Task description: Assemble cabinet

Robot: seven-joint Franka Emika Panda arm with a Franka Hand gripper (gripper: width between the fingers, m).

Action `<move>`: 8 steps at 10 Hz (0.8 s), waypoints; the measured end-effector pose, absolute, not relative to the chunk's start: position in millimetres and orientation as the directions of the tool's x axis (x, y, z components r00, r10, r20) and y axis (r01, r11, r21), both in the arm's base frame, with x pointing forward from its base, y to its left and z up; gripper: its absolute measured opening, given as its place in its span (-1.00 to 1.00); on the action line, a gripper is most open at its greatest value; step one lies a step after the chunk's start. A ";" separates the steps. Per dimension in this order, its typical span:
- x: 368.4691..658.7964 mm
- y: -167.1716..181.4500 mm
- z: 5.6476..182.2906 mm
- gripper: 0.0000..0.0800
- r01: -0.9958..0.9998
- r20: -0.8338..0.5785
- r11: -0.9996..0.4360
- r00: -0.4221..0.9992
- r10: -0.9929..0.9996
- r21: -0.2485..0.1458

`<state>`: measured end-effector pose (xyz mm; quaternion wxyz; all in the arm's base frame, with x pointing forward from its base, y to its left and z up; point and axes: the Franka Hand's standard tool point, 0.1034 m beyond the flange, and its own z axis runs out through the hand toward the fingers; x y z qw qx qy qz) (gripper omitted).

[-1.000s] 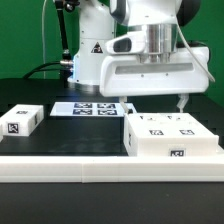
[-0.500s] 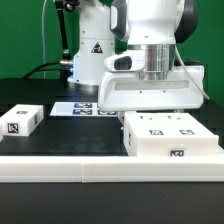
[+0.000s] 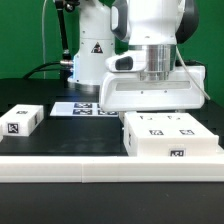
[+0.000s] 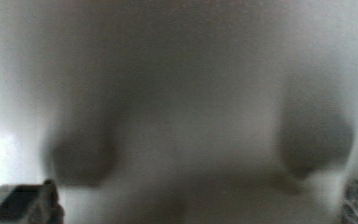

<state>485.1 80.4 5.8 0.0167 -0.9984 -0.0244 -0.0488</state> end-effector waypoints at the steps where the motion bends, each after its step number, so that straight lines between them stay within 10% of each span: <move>1: 488.1 79.6 6.1 0.99 0.048 0.102 -0.998 0.994 0.045 -0.030; 8: 496.9 81.8 5.2 0.99 0.065 0.115 -0.997 0.992 0.061 -0.030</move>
Offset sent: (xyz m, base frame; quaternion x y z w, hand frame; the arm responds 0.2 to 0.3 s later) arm 0.0137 -0.0101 -0.0157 -0.0179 0.0182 -0.0101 0.9996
